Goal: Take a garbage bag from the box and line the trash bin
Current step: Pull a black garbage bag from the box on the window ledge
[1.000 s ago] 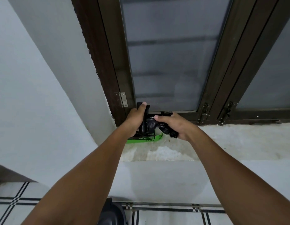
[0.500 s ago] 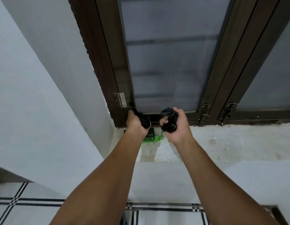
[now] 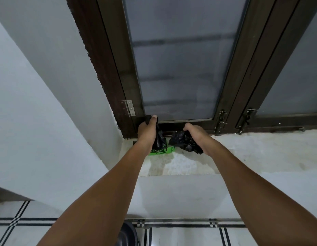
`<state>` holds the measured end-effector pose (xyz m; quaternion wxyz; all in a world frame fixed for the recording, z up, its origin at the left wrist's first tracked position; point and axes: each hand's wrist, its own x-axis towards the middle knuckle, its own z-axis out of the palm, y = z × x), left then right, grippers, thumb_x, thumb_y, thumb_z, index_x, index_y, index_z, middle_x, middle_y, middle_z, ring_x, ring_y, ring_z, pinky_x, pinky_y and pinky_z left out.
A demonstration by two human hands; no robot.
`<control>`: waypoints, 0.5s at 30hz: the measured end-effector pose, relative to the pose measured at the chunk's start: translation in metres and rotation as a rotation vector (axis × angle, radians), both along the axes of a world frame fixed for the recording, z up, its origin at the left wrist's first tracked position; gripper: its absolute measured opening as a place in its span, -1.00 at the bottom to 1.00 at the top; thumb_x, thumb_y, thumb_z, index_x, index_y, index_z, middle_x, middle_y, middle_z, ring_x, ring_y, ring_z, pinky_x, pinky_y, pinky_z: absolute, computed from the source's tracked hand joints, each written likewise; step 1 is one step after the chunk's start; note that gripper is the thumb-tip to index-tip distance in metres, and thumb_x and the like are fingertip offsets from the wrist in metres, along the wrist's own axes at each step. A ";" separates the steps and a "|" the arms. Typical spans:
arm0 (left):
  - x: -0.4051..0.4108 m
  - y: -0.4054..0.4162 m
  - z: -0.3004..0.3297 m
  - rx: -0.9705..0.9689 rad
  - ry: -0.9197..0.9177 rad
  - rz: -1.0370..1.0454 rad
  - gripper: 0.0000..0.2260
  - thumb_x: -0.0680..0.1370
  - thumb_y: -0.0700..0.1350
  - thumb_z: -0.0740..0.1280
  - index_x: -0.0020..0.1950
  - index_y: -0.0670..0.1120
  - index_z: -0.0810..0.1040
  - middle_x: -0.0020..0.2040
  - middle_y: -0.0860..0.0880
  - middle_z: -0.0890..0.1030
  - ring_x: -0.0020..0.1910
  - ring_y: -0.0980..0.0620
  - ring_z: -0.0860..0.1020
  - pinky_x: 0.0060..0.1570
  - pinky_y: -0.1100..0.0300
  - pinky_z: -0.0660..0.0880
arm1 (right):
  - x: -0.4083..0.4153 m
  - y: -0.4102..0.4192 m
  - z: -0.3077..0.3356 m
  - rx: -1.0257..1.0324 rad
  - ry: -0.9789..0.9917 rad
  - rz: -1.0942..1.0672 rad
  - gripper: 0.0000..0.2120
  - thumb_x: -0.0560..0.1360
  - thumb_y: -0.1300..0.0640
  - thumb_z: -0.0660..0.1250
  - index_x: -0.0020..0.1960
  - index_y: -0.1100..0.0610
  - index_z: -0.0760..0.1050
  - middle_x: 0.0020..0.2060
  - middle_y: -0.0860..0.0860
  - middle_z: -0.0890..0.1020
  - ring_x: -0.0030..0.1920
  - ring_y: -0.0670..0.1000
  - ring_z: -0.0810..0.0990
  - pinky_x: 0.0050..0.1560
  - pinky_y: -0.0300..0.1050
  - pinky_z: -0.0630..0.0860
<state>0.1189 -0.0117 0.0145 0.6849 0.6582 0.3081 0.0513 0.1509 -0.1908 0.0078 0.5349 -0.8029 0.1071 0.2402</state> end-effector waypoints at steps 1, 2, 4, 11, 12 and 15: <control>-0.002 -0.002 0.001 0.003 -0.018 -0.013 -0.68 0.64 0.17 0.27 0.21 -0.04 0.51 0.08 -0.01 0.59 0.07 -0.06 0.51 0.09 0.07 0.36 | 0.000 -0.002 -0.001 -0.069 -0.007 0.038 -0.49 0.39 -0.12 0.29 0.22 0.17 0.42 0.14 0.22 0.60 0.03 0.23 0.61 -0.11 -0.03 0.47; -0.003 -0.003 0.001 0.006 -0.029 -0.025 -0.72 0.64 0.17 0.29 0.14 -0.01 0.51 0.01 0.02 0.59 0.04 -0.05 0.53 0.09 0.07 0.38 | 0.000 -0.005 -0.003 -0.142 -0.024 0.080 -0.51 0.43 -0.04 0.31 0.28 0.17 0.36 0.18 0.20 0.55 0.10 0.22 0.56 -0.07 -0.02 0.46; -0.005 -0.006 -0.002 0.023 -0.039 -0.055 -0.75 0.63 0.18 0.31 0.06 0.00 0.54 -0.08 0.03 0.59 -0.07 0.01 0.56 0.05 0.05 0.42 | 0.002 -0.010 -0.009 -0.255 -0.069 0.138 -0.55 0.50 0.07 0.36 0.31 0.18 0.32 0.14 0.15 0.52 0.11 0.16 0.52 -0.03 -0.03 0.46; -0.008 -0.007 -0.014 0.045 -0.049 -0.118 -0.78 0.57 0.16 0.41 -0.08 0.01 0.62 -0.07 -0.03 0.65 -0.06 0.02 0.59 0.06 0.04 0.46 | 0.004 -0.025 -0.037 -0.396 -0.322 0.151 -0.73 0.44 0.05 0.52 0.03 0.10 0.51 -0.02 0.07 0.66 -0.03 0.09 0.63 0.01 0.01 0.58; -0.008 -0.007 -0.014 0.045 -0.051 -0.116 -0.78 0.56 0.16 0.42 -0.08 0.02 0.63 -0.02 -0.04 0.66 -0.01 0.01 0.59 0.06 0.04 0.45 | 0.002 -0.026 -0.038 -0.429 -0.355 0.149 -0.69 0.43 0.02 0.54 0.06 0.08 0.51 -0.02 0.06 0.65 -0.03 0.09 0.63 0.01 0.02 0.60; -0.008 -0.010 -0.016 0.054 -0.063 -0.115 -0.67 0.52 0.17 0.47 -0.02 -0.10 0.68 -0.03 -0.10 0.66 -0.01 -0.06 0.61 0.00 0.05 0.47 | 0.000 -0.025 -0.038 -0.526 -0.467 0.147 -0.52 0.37 -0.07 0.59 0.18 0.06 0.52 0.06 0.07 0.59 0.08 0.12 0.58 0.08 0.05 0.59</control>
